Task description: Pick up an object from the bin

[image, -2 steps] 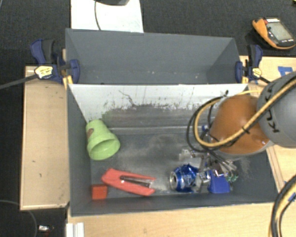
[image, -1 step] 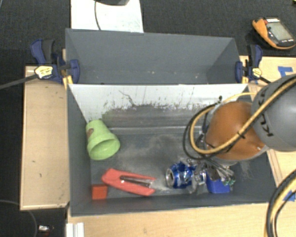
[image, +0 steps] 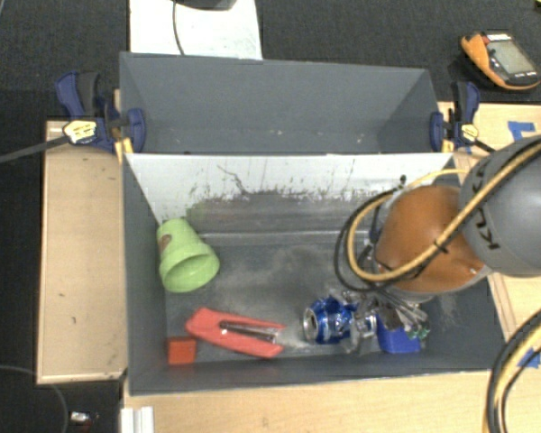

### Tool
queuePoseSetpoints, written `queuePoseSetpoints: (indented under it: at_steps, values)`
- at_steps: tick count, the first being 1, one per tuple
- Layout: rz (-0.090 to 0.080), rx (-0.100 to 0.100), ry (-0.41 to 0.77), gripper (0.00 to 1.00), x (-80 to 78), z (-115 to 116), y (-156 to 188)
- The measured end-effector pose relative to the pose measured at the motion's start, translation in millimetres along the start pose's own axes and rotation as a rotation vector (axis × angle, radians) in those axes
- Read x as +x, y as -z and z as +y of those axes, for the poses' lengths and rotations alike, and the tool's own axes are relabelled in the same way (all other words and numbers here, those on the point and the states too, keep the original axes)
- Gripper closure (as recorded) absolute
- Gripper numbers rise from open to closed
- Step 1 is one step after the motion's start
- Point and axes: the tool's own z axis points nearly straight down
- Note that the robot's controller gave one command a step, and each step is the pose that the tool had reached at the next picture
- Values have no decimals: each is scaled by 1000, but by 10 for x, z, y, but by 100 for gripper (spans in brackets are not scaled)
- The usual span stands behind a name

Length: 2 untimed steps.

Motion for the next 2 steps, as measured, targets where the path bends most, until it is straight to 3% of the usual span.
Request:
queuePoseSetpoints:
  at_steps: [2]
  values:
    - [-3, 0, -2, 100, -7, 0, 62]
